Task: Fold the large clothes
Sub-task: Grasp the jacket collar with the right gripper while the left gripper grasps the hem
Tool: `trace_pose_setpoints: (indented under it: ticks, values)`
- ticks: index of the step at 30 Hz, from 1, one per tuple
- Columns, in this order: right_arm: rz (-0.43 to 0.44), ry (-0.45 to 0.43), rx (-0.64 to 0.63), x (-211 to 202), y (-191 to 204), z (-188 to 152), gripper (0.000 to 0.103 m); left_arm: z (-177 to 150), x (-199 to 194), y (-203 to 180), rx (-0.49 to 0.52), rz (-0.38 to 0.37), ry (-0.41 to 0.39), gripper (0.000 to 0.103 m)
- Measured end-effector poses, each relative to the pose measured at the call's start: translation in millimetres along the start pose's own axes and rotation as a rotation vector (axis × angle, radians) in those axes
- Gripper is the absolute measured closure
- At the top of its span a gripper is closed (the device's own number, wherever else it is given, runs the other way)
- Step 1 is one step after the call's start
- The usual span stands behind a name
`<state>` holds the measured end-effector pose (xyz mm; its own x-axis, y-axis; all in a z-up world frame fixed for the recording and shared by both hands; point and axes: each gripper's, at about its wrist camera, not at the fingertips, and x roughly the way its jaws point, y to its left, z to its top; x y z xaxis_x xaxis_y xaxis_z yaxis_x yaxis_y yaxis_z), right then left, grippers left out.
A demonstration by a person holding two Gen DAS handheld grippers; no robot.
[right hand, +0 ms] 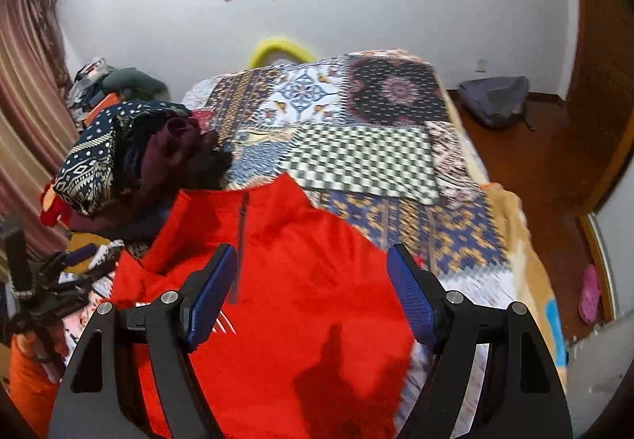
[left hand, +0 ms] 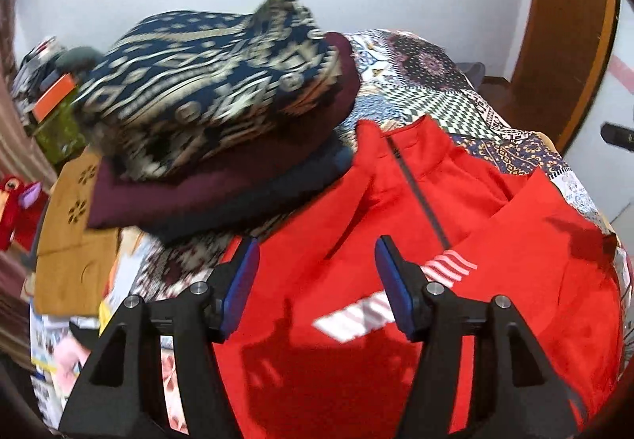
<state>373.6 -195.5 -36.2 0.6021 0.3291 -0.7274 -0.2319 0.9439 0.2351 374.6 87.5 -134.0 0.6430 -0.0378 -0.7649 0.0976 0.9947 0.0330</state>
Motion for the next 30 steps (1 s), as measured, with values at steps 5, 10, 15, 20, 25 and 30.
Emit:
trace_pose_setpoints:
  ticks: [5, 10, 15, 20, 25, 30]
  values:
    - [0.045, 0.078, -0.009, 50.7, 13.2, 22.4, 0.028, 18.5, 40.6, -5.7, 0.001, -0.042, 0.044, 0.043]
    - [0.051, 0.172, -0.034, 116.2, 17.1, 43.7, 0.028, 24.2, 90.2, 4.8, -0.015, -0.071, 0.122, 0.043]
    - [0.018, 0.281, -0.004, 189.5, 9.5, 51.4, 0.028, 24.0, 126.1, 6.0, 0.002, -0.073, 0.167, 0.043]
    - [0.004, 0.332, -0.061, 232.1, 14.1, 45.4, 0.033, 24.5, 139.2, 0.7, 0.029, -0.073, 0.126, 0.043]
    - [0.039, 0.297, -0.063, 236.7, 17.8, 37.3, 0.080, 20.1, 140.1, 1.6, 0.042, -0.043, 0.093, 0.076]
    - [0.081, 0.215, -0.066, 187.0, 27.5, 40.3, 0.089, 19.0, 130.7, 8.0, 0.006, -0.110, 0.105, 0.102]
